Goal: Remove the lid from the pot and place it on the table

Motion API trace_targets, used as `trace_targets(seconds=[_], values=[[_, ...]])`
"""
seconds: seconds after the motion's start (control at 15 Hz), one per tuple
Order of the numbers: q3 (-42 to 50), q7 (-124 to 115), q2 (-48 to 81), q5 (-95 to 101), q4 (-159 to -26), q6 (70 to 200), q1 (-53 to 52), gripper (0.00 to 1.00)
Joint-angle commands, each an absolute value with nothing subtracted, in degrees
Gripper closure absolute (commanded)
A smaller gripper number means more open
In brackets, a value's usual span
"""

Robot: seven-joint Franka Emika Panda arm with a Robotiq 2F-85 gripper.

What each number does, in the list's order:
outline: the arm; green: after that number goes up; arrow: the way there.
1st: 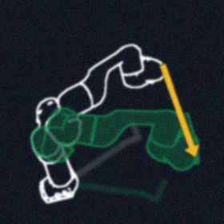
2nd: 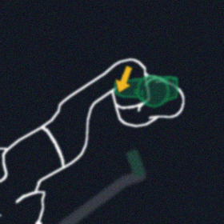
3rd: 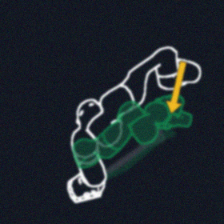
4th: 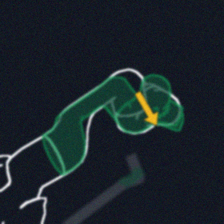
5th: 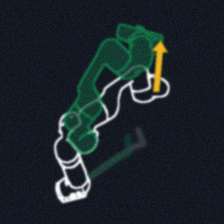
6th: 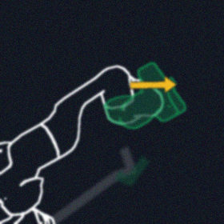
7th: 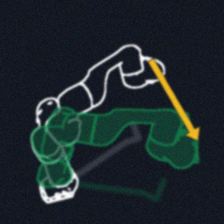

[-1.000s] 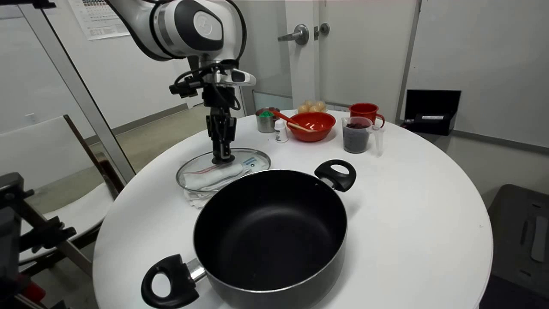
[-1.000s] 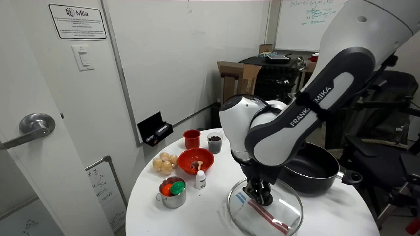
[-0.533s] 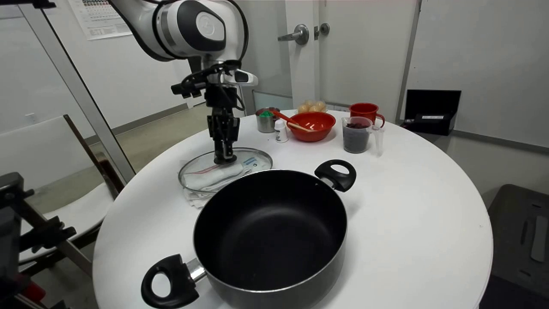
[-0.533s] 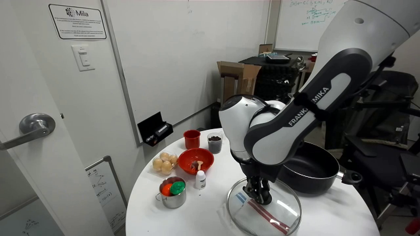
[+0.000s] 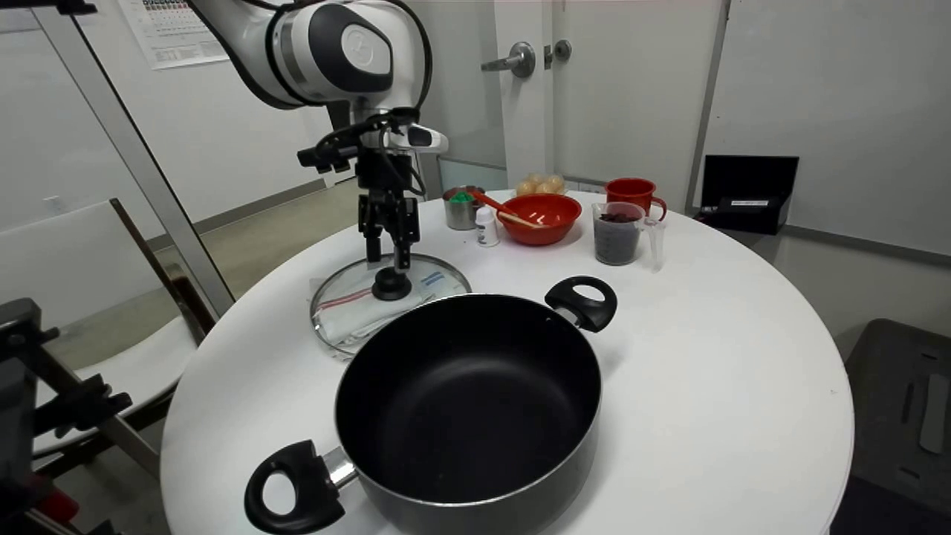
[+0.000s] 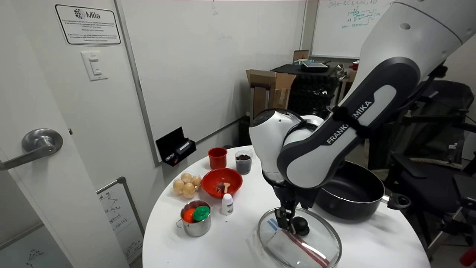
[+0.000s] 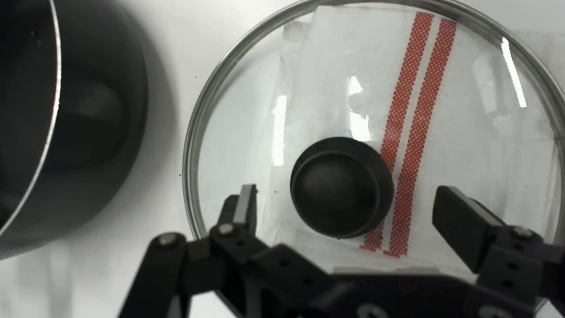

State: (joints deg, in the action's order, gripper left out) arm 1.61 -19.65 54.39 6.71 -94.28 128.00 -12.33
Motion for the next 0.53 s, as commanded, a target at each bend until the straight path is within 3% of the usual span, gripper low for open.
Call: trace_targets(seconds=[0.0, 0.47], values=[[0.96, -16.62, 51.65, 6.23, -96.1, 126.27, -12.13, 0.0], [-3.3, -6.56, 37.98, 6.41, -108.99, 125.19, -11.16, 0.0]])
